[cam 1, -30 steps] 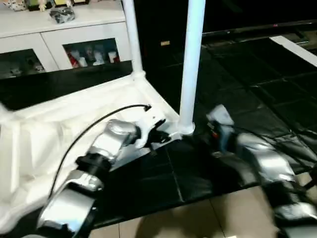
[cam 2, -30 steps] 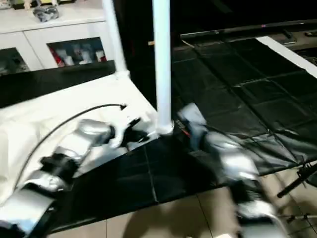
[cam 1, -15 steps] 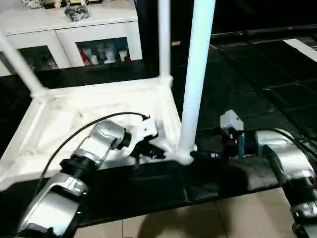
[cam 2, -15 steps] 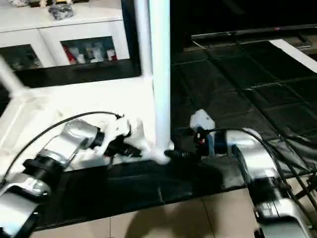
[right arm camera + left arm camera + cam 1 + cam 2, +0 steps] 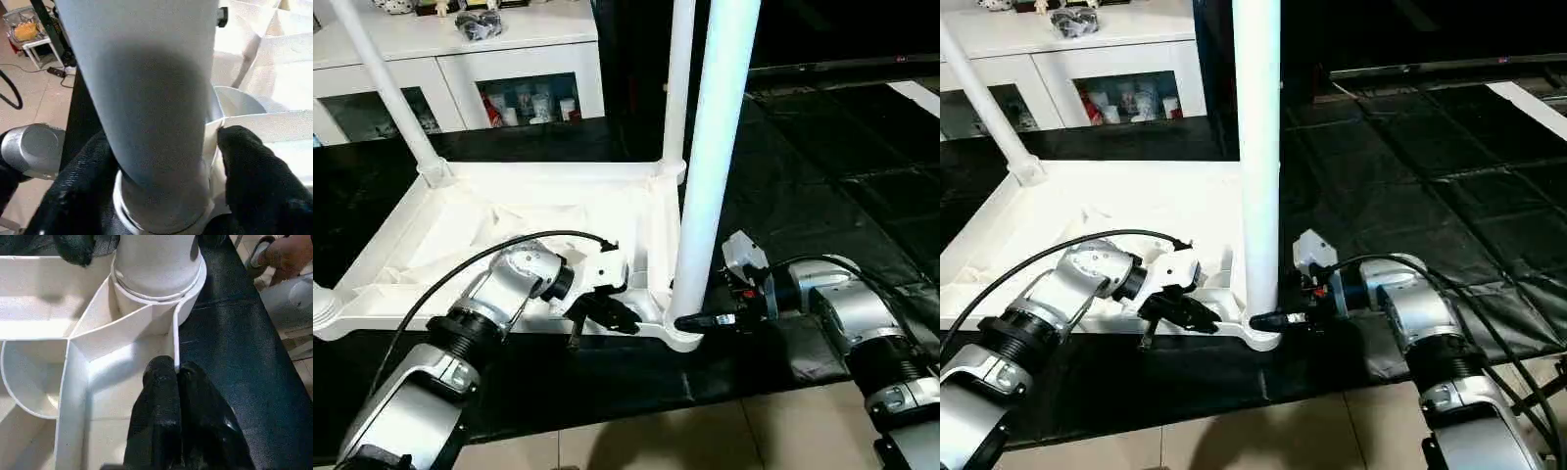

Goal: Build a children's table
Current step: Rotate leg to tighten

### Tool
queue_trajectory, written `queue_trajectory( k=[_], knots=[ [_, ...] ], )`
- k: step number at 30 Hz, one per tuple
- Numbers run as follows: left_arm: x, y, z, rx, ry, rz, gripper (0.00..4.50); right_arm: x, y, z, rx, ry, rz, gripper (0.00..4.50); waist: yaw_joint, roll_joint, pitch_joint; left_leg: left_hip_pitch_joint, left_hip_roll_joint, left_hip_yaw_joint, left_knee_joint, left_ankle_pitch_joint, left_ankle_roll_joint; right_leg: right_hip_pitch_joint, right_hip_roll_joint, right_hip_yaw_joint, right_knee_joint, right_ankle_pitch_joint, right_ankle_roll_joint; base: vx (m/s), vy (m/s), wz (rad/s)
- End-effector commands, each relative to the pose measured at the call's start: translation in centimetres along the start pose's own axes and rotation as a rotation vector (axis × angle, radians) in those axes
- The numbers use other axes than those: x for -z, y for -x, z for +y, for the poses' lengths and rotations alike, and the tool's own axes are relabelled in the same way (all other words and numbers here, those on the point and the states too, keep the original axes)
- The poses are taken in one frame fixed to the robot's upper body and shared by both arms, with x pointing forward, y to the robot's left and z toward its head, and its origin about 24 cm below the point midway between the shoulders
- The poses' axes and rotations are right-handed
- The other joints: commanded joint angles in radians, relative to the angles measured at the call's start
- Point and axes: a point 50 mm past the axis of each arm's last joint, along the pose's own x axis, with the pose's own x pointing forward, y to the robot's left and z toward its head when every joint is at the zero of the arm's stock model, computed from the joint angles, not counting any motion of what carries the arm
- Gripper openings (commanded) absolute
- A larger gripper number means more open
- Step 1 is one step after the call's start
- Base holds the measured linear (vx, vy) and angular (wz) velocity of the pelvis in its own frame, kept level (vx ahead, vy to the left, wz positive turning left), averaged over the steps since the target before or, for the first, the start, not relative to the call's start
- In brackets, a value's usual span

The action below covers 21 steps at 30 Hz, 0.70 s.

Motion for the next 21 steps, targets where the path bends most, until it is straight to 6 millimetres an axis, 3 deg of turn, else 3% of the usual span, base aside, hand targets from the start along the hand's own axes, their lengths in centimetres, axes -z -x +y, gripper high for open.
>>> queue_trajectory(
  k=[1,12,17,19,21],
  knots=[
    [-0.09,-1.02,-0.82,0.1,-0.042,0.04,0.0,-0.75,-0.28,-0.32,-0.011,0.035,0.012,2.94,-0.007,-0.013,-0.067,-0.008,0.012,0.017,-0.059,-0.077,0.114,0.068,-0.031,0.037,-0.049,-0.07,-0.285,0.0,0.0,0.0],
    [0.01,-1.05,-0.94,0.101,-0.044,0.046,0.0,-0.53,-0.82,-0.3,-0.052,0.021,0.001,2.1,-0.009,-0.012,-0.067,-0.007,0.012,0.017,-0.059,-0.083,0.111,0.068,-0.03,0.036,-0.049,-0.075,-0.287,0.0,0.0,0.0],
    [0.07,-1.1,-0.94,0.093,-0.024,0.03,0.0,-0.53,-1.03,-0.15,-0.064,0.013,-0.016,2.0,-0.011,-0.008,-0.067,-0.006,0.011,0.017,-0.059,-0.093,0.105,0.068,-0.029,0.037,-0.05,-0.079,-0.285,0.0,0.0,0.0],
    [0.02,-1.21,-0.81,0.077,-0.002,0.013,0.0,-0.71,-1.11,-0.08,-0.059,-0.015,-0.067,1.99,-0.013,-0.002,-0.068,-0.005,0.011,0.017,-0.059,-0.095,0.103,0.069,-0.028,0.037,-0.05,-0.071,-0.288,0.0,0.0,0.0],
    [-0.13,-1.34,-0.56,0.052,0.026,-0.006,0.0,-0.62,-1.24,0.06,-0.049,-0.031,-0.084,1.99,-0.014,-0.006,-0.068,-0.006,0.011,0.017,-0.059,-0.092,0.105,0.069,-0.027,0.037,-0.05,-0.06,-0.29,0.0,0.0,0.0]
  ],
)
